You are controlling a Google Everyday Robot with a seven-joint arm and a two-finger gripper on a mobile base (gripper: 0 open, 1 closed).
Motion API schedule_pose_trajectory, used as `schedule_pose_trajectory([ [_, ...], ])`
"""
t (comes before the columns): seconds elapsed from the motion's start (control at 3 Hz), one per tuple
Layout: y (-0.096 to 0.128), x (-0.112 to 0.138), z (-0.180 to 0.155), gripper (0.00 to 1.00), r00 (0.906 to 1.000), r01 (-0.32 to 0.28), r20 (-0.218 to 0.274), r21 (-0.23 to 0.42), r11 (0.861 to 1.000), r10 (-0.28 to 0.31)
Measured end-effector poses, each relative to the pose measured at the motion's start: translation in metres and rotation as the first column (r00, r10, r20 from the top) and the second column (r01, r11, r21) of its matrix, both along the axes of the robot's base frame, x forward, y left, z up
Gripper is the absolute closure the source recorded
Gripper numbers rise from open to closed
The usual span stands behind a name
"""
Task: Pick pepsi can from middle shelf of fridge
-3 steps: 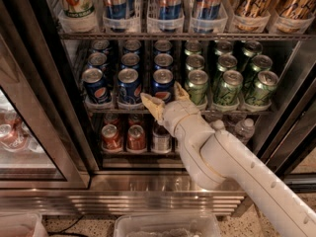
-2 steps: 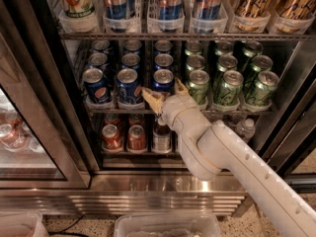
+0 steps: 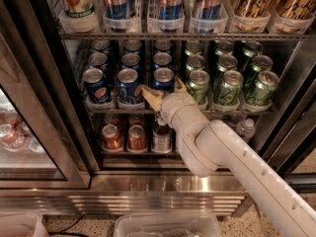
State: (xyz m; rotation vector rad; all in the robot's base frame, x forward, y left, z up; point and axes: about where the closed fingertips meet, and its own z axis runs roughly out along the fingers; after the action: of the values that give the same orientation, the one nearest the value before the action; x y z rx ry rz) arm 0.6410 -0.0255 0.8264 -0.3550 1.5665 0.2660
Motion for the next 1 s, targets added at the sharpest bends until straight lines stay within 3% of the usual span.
schedule_pose_trajectory([
  [0.67, 0.0000, 0.0000, 0.0000, 0.93, 1.0000, 0.000, 0.000, 0.000, 1.000, 0.000],
  [1.0, 0.0000, 0.0000, 0.0000, 1.00, 1.0000, 0.000, 0.000, 0.000, 1.000, 0.000],
])
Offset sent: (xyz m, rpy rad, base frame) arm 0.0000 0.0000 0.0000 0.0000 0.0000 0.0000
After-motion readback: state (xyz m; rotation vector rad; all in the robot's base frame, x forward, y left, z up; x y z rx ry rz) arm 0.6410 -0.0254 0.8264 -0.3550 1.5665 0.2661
